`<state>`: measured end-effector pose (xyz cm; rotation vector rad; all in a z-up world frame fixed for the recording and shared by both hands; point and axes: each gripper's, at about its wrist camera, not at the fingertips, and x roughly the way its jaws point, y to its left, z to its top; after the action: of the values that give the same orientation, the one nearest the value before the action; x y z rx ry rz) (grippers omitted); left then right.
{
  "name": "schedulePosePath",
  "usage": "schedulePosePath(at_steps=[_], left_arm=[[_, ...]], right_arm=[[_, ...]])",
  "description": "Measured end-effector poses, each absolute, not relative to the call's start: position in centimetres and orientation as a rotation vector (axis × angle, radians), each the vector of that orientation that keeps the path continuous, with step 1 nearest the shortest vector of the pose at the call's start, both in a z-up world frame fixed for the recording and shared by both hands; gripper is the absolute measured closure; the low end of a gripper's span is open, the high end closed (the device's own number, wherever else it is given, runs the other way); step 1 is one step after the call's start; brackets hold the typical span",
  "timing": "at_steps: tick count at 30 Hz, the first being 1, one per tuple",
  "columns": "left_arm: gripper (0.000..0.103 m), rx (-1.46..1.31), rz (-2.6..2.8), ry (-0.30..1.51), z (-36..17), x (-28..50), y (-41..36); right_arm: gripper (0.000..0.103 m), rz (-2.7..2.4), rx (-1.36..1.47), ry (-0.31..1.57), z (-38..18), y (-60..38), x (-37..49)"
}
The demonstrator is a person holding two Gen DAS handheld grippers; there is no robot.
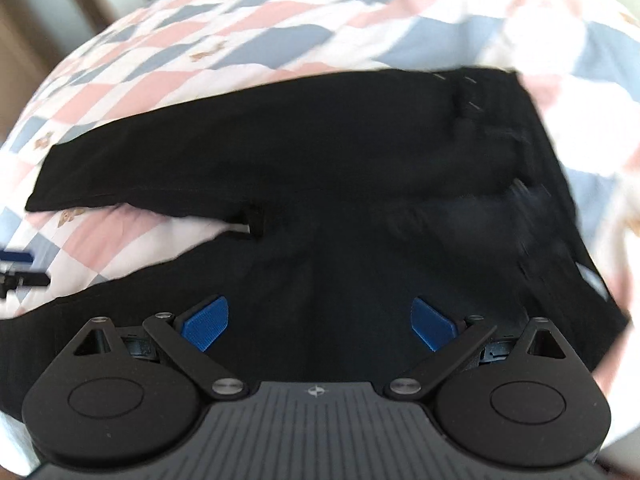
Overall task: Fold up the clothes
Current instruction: 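Grasp the black trouser leg hems with the left and right grippers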
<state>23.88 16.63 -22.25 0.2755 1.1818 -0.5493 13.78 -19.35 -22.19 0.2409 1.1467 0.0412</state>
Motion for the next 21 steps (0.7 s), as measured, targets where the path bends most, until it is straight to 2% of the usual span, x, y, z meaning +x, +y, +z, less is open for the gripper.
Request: schedulePosePath(at_steps=[9,11,13,18,19,21], left_arm=[[0.029,0.345,-0.715,1.019,-22.4,38.1,16.8],[0.047,0.369,-0.731,1.016,-22.9,41.2,16.2],[0.058,0.393,-0.764,1.032,-23.5,44.1,15.6],[0.055,0.522,-0.841,1.061,-25.5,48.9,14.9],[0.052,0.541,-0.860,1.079,-25.8,49.5,15.0],[0.038,0.579,-0.915,1.131,-26.4,50.5,15.3]], right_arm=[[0.016,0.423,-0.013,1.099,-22.8,-21.9,29.2],[0.021,0.474,-0.087,1.113,-23.2,-22.1,32.8],[0.022,0.505,-0.135,1.134,-23.7,-22.5,35.8],[0.028,0.595,-0.187,1.195,-25.2,-24.4,40.9],[0.028,0.612,-0.191,1.211,-25.6,-24.8,41.6],[0.028,0.651,-0.188,1.255,-26.6,-25.3,42.4]])
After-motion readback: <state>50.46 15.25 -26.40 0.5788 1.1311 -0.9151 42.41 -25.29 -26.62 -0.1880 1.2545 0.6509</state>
